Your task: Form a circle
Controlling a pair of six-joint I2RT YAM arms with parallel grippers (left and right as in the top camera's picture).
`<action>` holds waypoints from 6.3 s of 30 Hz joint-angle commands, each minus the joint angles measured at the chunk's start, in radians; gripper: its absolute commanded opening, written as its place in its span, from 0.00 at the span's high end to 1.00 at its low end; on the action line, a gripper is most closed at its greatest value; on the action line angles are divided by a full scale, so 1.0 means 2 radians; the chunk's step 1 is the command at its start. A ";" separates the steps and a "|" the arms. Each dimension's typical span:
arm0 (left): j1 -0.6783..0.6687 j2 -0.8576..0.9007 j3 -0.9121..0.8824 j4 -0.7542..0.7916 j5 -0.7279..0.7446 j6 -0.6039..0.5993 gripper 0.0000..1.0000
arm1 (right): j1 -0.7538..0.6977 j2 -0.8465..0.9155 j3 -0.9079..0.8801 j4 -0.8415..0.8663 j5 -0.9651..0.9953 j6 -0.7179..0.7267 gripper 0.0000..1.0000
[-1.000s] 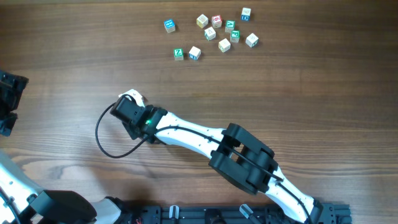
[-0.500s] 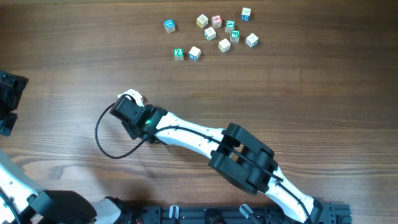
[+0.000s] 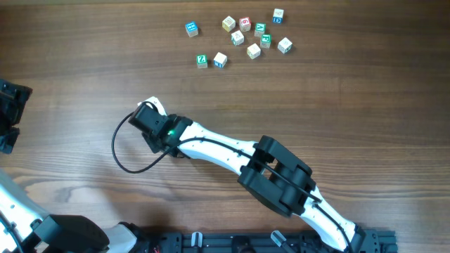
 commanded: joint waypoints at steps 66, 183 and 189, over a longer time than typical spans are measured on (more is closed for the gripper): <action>0.001 0.000 0.000 0.001 -0.003 0.010 0.00 | -0.014 -0.060 -0.004 -0.089 -0.028 0.047 0.96; -0.409 -0.357 -0.007 -0.138 -0.110 0.128 0.00 | -0.475 -0.844 -0.008 -0.485 0.118 0.127 0.00; -0.409 -0.357 -0.007 -0.138 -0.110 0.128 0.00 | -0.526 -1.009 -0.164 -0.378 0.094 0.169 0.00</action>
